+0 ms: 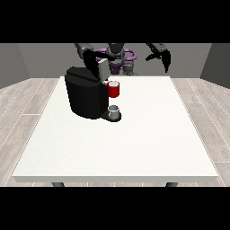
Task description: Insert the coffee pod into the coffee machine and close the lid
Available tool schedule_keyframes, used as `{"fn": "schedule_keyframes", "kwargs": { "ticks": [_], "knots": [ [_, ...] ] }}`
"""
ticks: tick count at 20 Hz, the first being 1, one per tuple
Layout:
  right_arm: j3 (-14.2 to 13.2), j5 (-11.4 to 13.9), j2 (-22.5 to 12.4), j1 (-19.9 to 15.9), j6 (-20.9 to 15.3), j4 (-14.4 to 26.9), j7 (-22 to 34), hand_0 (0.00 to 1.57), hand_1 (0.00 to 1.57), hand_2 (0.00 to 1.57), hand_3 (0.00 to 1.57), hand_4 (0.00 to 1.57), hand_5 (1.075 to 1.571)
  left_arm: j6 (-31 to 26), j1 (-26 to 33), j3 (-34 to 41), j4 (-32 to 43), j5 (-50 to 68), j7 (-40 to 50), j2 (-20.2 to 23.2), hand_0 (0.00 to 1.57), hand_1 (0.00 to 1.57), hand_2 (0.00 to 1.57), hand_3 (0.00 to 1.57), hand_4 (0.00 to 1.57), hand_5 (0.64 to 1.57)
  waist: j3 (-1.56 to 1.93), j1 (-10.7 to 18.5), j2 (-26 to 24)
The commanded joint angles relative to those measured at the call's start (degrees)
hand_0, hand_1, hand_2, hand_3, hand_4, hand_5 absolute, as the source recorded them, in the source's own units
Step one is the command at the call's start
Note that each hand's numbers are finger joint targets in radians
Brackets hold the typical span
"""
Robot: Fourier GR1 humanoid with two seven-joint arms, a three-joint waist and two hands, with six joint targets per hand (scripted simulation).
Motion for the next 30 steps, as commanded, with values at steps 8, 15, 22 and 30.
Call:
{"fn": "schedule_keyframes", "kwargs": {
  "ticks": [8, 15, 22, 30],
  "knots": [
    [4.33, 4.11, 0.41, -6.44, 0.42, -1.47, 0.63, 0.00, 0.00, 0.00, 0.00, 0.00, 1.571, -1.09, -0.80, -1.97, -0.19, -0.04, -0.88, -0.44, 0.00, 0.00, 0.00, 0.00, 0.36, 1.571, -0.36, 4.90, 1.78],
    [5.50, 7.45, -0.76, -11.04, -2.24, -5.38, 3.99, 0.00, 0.00, 0.00, 0.00, 0.30, 1.571, -1.28, -4.68, -2.68, 0.41, -0.68, -2.00, -0.09, 0.00, 0.00, 0.00, 0.00, 0.40, 1.571, -0.37, 9.79, 5.21],
    [4.02, 8.03, -2.99, -12.09, -2.63, -8.80, 8.15, 0.00, 0.00, 0.00, 0.00, 0.10, 1.571, -2.92, -8.15, -3.40, -0.05, 1.03, -0.46, -0.76, 0.00, 0.00, 0.00, 0.00, 0.44, 1.571, -0.29, 13.78, 7.40],
    [3.09, 10.13, -7.40, -15.01, -2.59, -15.45, 17.30, 0.00, 0.00, 0.00, 0.00, 0.00, 1.571, -3.62, -12.39, -5.46, 0.55, 0.58, -1.40, -1.97, 0.00, 0.00, 0.00, 0.00, 0.36, 1.571, -0.31, 20.04, 11.52]
  ]
}}
